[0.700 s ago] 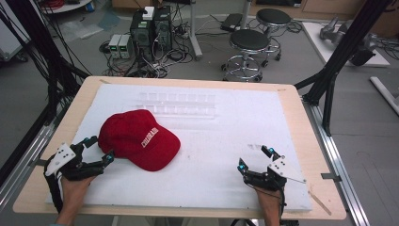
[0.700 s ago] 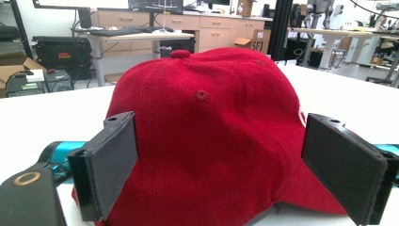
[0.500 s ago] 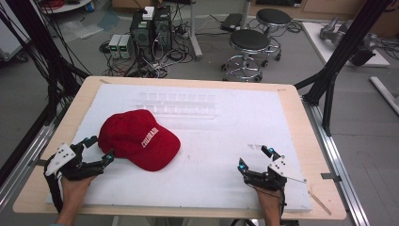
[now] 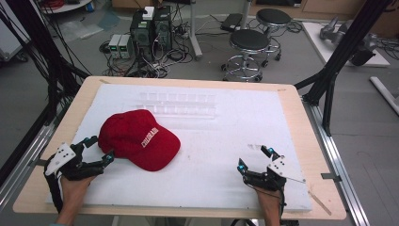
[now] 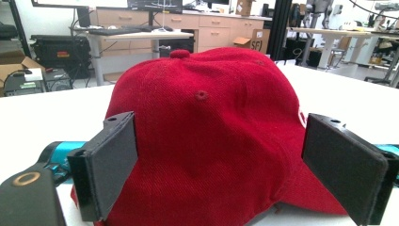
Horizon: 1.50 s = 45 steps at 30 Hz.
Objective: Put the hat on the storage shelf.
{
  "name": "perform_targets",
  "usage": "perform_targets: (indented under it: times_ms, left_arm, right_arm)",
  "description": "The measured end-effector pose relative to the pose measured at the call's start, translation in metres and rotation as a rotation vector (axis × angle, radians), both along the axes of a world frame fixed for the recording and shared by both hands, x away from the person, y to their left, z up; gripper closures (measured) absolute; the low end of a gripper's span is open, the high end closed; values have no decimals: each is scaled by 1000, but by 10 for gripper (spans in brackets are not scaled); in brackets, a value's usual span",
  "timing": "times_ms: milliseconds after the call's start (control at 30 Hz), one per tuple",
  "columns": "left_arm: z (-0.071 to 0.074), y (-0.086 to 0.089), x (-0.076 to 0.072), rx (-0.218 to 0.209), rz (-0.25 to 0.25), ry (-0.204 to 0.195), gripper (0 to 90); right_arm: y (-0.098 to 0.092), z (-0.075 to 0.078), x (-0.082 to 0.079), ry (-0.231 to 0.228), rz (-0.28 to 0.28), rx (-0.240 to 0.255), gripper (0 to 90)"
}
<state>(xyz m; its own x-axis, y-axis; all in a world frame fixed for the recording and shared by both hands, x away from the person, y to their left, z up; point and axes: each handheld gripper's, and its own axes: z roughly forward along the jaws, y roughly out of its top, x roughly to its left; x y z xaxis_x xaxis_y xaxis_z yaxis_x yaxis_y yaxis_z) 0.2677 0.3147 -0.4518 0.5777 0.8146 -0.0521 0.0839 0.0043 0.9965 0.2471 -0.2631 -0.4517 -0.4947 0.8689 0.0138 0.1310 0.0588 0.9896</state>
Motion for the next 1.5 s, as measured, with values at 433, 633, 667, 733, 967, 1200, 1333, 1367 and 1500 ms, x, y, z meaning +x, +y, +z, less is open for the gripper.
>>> perform_targets:
  times_ms: [433, 633, 667, 733, 967, 1200, 1333, 1367, 1500]
  left_arm:
    - [29, -5, 9, 40, 24, 42, 17]
    - [42, -12, 17, 100, 5, 99, 17]
    - [43, -13, 19, 107, 3, 109, 17]
    - [44, -15, 22, 128, 4, 134, 17]
    - [40, -19, 32, 181, 35, 220, 17]
    - [35, -21, 39, 181, 37, 321, 17]
    - [32, -22, 42, 193, 44, 353, 17]
    - [32, -23, 43, 190, 44, 360, 17]
    - [29, -24, 46, 201, 37, 381, 36]
  right_arm:
    - [0, 0, 0, 3, -1, -5, 32]
    - [0, 0, 0, 2, -1, -7, 32]
    - [0, 0, 0, 1, 0, -7, 32]
    - [0, 0, 0, 0, 0, -9, 32]
    - [0, 0, 1, -3, 2, -13, 32]
    - [1, 0, 0, 4, 3, -7, 32]
    - [1, 0, 0, 4, 3, -9, 32]
    - [1, 0, 0, 4, 3, -9, 32]
    - [1, 0, 0, 6, 1, -9, 32]
